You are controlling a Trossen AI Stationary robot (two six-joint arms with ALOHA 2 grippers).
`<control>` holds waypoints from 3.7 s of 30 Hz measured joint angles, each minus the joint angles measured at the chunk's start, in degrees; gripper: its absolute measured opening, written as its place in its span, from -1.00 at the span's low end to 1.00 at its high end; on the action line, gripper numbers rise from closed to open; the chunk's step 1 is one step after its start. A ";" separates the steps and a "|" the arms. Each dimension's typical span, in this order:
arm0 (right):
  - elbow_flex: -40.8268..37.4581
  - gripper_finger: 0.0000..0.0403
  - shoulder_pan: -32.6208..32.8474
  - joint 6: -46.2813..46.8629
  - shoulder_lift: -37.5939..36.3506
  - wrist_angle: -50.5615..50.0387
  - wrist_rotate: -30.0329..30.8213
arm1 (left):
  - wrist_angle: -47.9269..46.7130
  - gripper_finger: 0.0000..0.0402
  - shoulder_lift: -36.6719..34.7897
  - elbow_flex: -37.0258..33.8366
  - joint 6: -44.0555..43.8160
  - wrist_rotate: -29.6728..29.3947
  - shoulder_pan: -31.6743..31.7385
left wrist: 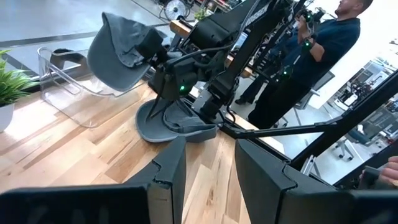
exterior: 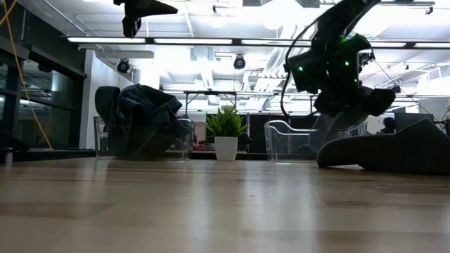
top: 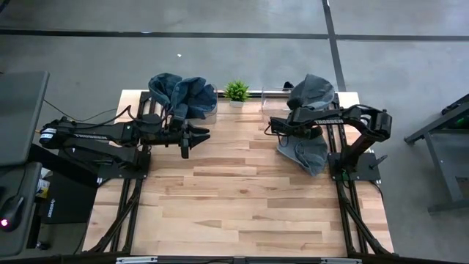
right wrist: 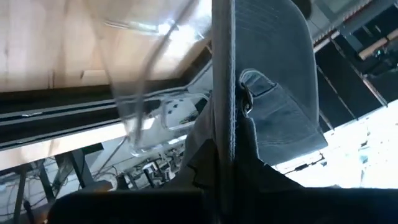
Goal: Pick & Place hat
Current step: Put the left gray cap into the right transparent bin, then put the gray cap into the right transparent bin
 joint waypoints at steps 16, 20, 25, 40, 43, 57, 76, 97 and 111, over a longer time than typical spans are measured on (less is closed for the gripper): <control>-4.11 -0.91 -0.66 -13.54 -0.01 17.88 -7.80 | -2.57 -0.43 0.00 0.00 -0.25 -0.03 0.00; -4.11 -0.89 -0.94 -13.28 -0.01 18.16 -8.78 | -2.52 -0.43 0.00 0.00 -0.44 0.38 0.00; -4.08 -0.88 -2.02 -10.23 -0.03 17.69 -10.09 | -2.51 -0.43 0.00 0.00 -0.46 0.41 0.00; -4.02 -0.31 -2.52 -1.21 -1.30 15.99 -9.85 | -2.50 -0.43 0.00 0.00 -0.47 1.51 0.02; -4.02 -0.16 -2.09 -1.04 -3.20 15.98 -9.03 | -2.47 -0.43 0.00 0.00 -0.50 2.02 0.00; -4.00 0.04 1.28 -1.15 -15.34 15.82 -8.28 | -2.47 -0.43 0.00 0.00 -0.50 2.05 0.00; -4.00 0.04 1.00 6.59 -16.60 13.26 -22.89 | -2.43 -0.43 0.00 0.00 -0.55 2.00 0.02; 0.21 0.04 0.94 19.82 -17.02 9.47 -35.17 | -2.43 -0.43 0.00 0.00 -0.52 1.81 0.00; 18.87 0.04 0.87 39.19 -17.08 0.17 -48.16 | -2.43 -0.43 0.00 0.00 -0.48 1.76 0.00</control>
